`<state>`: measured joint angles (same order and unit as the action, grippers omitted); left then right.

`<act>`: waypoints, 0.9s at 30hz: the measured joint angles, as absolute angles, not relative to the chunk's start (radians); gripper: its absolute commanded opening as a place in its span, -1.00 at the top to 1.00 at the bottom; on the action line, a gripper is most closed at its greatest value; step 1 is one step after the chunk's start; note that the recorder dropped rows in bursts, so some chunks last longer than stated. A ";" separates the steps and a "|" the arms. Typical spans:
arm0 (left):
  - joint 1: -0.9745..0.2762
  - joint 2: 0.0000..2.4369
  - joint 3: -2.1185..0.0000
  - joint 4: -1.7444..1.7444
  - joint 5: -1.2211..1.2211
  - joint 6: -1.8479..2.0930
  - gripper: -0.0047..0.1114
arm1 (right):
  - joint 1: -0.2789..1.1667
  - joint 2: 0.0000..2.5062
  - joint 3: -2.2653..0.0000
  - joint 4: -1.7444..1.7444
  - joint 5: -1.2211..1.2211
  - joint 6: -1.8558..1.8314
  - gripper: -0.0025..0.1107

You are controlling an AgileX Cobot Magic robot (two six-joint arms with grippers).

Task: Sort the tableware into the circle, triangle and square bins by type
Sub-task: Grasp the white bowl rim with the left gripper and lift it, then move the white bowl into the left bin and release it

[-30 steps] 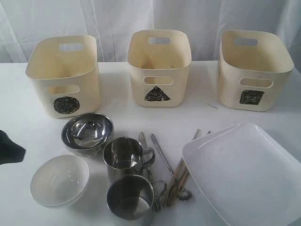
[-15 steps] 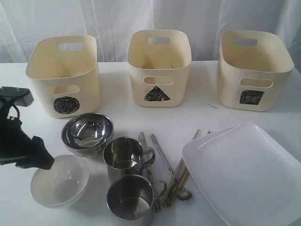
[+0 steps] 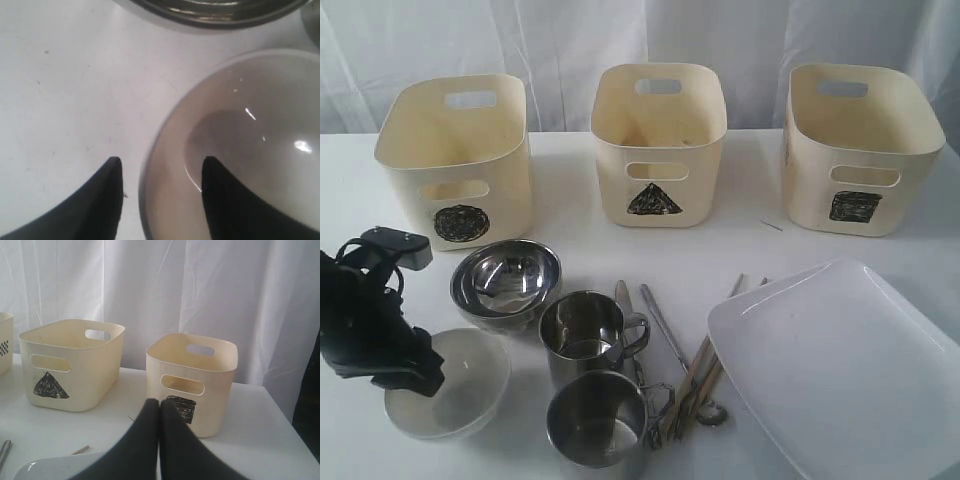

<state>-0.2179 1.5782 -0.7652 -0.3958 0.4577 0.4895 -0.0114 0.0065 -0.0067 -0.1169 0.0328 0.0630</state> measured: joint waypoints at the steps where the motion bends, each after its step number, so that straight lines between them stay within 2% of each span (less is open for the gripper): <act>1: -0.218 1.587 -0.765 -0.396 0.458 0.489 0.30 | -0.011 0.007 -0.007 -0.117 0.033 0.063 0.96; 2: -0.218 1.592 -0.765 -0.396 0.455 0.489 0.41 | -0.011 0.007 -0.007 -0.117 0.033 0.063 0.96; 4: -0.218 1.597 -0.765 -0.396 0.451 0.489 0.80 | -0.011 0.007 -0.007 -0.117 0.033 0.065 0.96; 5: -0.218 1.597 -0.765 -0.396 0.449 0.489 0.92 | -0.011 0.007 -0.007 -0.117 0.033 0.079 0.96; 14: -0.220 1.549 -0.810 -0.341 0.495 0.487 0.92 | -0.011 0.007 -0.007 -0.117 0.033 0.109 0.96; 22: -0.220 1.437 -0.940 -0.226 0.707 0.445 0.92 | -0.011 0.007 -0.007 -0.117 0.033 0.111 0.96; 27: -0.220 1.362 -1.067 -0.139 0.693 0.402 0.92 | -0.011 0.007 -0.007 -0.117 0.033 0.111 0.96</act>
<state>-0.2202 1.3615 -1.0672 -0.1386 0.6933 0.4018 -0.0114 0.0065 -0.0067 -0.1169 0.0328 0.1105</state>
